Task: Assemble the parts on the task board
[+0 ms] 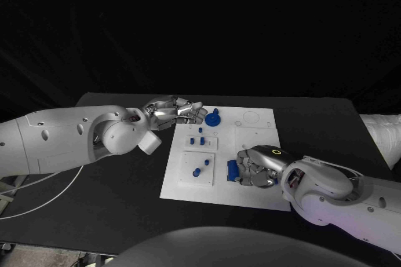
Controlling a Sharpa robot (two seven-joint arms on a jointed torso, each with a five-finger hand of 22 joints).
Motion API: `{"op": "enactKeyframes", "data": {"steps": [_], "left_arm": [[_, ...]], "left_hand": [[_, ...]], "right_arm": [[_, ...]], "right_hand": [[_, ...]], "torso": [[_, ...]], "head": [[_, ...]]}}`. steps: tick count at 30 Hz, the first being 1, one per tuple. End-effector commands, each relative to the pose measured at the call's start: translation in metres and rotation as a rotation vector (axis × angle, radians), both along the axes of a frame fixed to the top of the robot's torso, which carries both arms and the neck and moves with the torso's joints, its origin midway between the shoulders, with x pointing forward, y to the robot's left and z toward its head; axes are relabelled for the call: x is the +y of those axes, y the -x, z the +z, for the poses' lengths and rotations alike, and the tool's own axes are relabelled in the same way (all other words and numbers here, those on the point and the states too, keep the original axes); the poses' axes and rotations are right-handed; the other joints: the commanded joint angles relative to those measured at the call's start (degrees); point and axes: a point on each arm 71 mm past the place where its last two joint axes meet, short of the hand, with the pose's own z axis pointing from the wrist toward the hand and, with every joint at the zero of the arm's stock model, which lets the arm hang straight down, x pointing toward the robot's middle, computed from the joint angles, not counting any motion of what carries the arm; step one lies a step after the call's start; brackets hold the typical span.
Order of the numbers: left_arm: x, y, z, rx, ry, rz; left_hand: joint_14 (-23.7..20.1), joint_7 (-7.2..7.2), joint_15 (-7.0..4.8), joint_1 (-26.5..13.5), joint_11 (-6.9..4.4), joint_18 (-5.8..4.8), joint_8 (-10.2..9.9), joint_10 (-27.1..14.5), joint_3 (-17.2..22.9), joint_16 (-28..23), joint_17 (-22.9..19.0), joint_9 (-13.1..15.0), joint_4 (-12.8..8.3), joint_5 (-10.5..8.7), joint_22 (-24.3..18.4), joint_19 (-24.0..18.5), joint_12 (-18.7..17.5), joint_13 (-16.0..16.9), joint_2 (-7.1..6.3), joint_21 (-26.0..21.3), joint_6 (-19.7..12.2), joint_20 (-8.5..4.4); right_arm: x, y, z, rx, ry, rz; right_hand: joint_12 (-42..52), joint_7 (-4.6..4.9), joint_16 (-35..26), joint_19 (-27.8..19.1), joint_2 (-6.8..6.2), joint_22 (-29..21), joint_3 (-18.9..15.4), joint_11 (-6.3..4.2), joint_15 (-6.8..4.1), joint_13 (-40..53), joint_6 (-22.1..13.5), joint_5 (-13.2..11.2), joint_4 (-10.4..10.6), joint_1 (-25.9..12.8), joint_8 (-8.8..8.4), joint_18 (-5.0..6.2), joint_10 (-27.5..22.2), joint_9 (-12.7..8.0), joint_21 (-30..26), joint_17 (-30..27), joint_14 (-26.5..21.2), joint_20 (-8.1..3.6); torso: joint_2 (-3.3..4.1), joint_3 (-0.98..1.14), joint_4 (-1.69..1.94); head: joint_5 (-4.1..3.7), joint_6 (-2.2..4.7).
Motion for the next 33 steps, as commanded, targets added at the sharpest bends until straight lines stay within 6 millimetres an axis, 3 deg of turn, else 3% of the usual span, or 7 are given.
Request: {"op": "enactKeyframes", "data": {"steps": [1, 5, 12, 17, 23, 28, 33], "left_arm": [[-0.002, 0.001, 0.001, -0.007, 0.011, -0.015], [-0.002, 0.001, 0.001, -0.005, 0.009, -0.016], [-0.002, 0.001, 0.0, -0.002, 0.006, -0.02], [-0.002, 0.001, 0.0, 0.0, 0.004, -0.022], [-0.003, 0.002, -0.002, 0.003, 0.004, -0.023], [-0.003, 0.002, -0.002, 0.003, 0.004, -0.023], [-0.003, 0.002, -0.002, 0.004, 0.003, -0.022]], "left_hand": [[0.26, -0.07, -0.11, 0.64, -0.18, 0.54, 0.26, 0.32, 0.29, 0.25, -0.07, -0.07, 0.02, 0.19, -0.04, 0.12, 0.02, -0.07, -0.21, 0.2, 0.17, 0.1], [0.27, -0.07, -0.1, 0.77, -0.18, 0.54, 0.27, 0.33, 0.31, 0.25, -0.09, -0.09, 0.01, 0.26, -0.06, 0.1, 0.01, -0.08, -0.24, 0.19, 0.18, 0.1], [0.28, -0.08, -0.08, 1.12, -0.16, 0.53, 0.27, 0.34, 0.36, 0.26, -0.13, -0.13, -0.05, 0.38, -0.07, 0.09, 0.0, -0.12, -0.31, 0.2, 0.2, 0.12], [0.29, -0.08, -0.07, 1.33, -0.15, 0.52, 0.27, 0.34, 0.4, 0.27, -0.15, -0.16, -0.09, 0.44, -0.08, 0.08, -0.01, -0.14, -0.34, 0.21, 0.21, 0.12], [0.29, -0.08, -0.06, 1.51, -0.14, 0.51, 0.27, 0.35, 0.44, 0.27, -0.17, -0.18, -0.12, 0.49, -0.08, 0.08, -0.02, -0.15, -0.36, 0.21, 0.21, 0.12], [0.29, -0.08, -0.06, 1.51, -0.14, 0.51, 0.27, 0.35, 0.44, 0.27, -0.17, -0.18, -0.12, 0.49, -0.08, 0.08, -0.02, -0.15, -0.36, 0.21, 0.21, 0.12], [0.3, -0.09, -0.05, 1.64, -0.14, 0.51, 0.27, 0.35, 0.47, 0.27, -0.18, -0.19, -0.14, 0.54, -0.04, 0.12, -0.03, -0.17, -0.36, 0.25, 0.22, 0.12]], "right_arm": [[-0.002, -0.001, 0.0, 0.005, 0.016, -0.006], [-0.003, 0.0, -0.001, 0.019, 0.021, -0.011], [-0.006, 0.0, -0.002, 0.03, 0.017, -0.022], [-0.007, 0.0, -0.002, 0.028, 0.004, -0.025], [-0.013, 0.0, 0.003, -0.002, -0.052, -0.046], [-0.03, -0.004, 0.017, 0.013, -0.094, -0.105], [-0.05, -0.016, 0.034, 0.109, -0.028, -0.188]], "right_hand": [[0.22, 0.07, 0.2, -0.3, -0.2, 7.61, 0.51, -0.17, 0.0, 15.05, -0.75, -2.19, -0.32, 0.47, -0.61, 0.37, 6.06, 2.63, -0.07, 15.1, 5.98, -0.14], [0.22, 0.33, 0.2, -0.38, -0.5, 7.57, -0.81, 0.08, 0.23, 15.05, -1.69, -16.36, -0.17, -0.63, -0.11, 0.34, 6.06, 2.69, -0.12, 15.1, 5.98, 0.05], [0.22, 0.3, 0.2, -0.19, -2.37, 7.63, -3.82, 0.1, 0.29, 15.05, -2.19, -30.61, 4.2, -3.71, 1.3, 0.34, 6.06, 2.71, 0.04, 15.1, 5.98, 0.18], [0.22, 0.18, 0.2, -0.23, -4.99, 7.63, -6.4, 0.0, 0.17, 15.05, -2.66, -30.96, 7.22, -5.62, 1.62, 0.34, 6.06, 2.64, 0.04, 15.1, 5.98, 0.07], [0.22, 0.09, 0.2, -0.06, -4.19, 7.72, -7.64, -0.1, 0.09, 15.05, -5.77, -30.93, 7.23, -6.66, -0.24, 0.27, 6.06, 1.69, 0.37, 15.1, 5.98, -0.01], [0.22, -0.21, 0.2, 0.56, 2.24, 7.99, -6.94, -0.53, 0.04, 15.05, -2.67, -26.92, 6.59, -10.41, -7.93, 0.21, 6.06, -5.21, 1.42, 15.1, 5.98, -0.42], [0.22, -0.45, 0.2, 2.32, 5.4, 8.81, -5.29, -1.11, -0.02, 15.05, 10.94, -6.19, 6.8, -11.05, -28.86, -0.25, 6.06, -26.2, 4.87, 15.1, 5.98, -1.16]], "torso": [[0.03, 0.02, 0.0], [0.01, 0.01, -0.03], [0.0, 0.01, 0.01], [0.01, 0.0, 0.01], [0.02, 0.02, 0.03], [-0.04, -0.01, 0.01], [-0.04, 0.01, 0.0]], "head": [[0.05, 0.0], [0.08, 0.0], [0.1, 0.0], [0.08, 0.0], [0.32, 0.0], [0.29, 0.0], [-0.11, 0.0]]}}
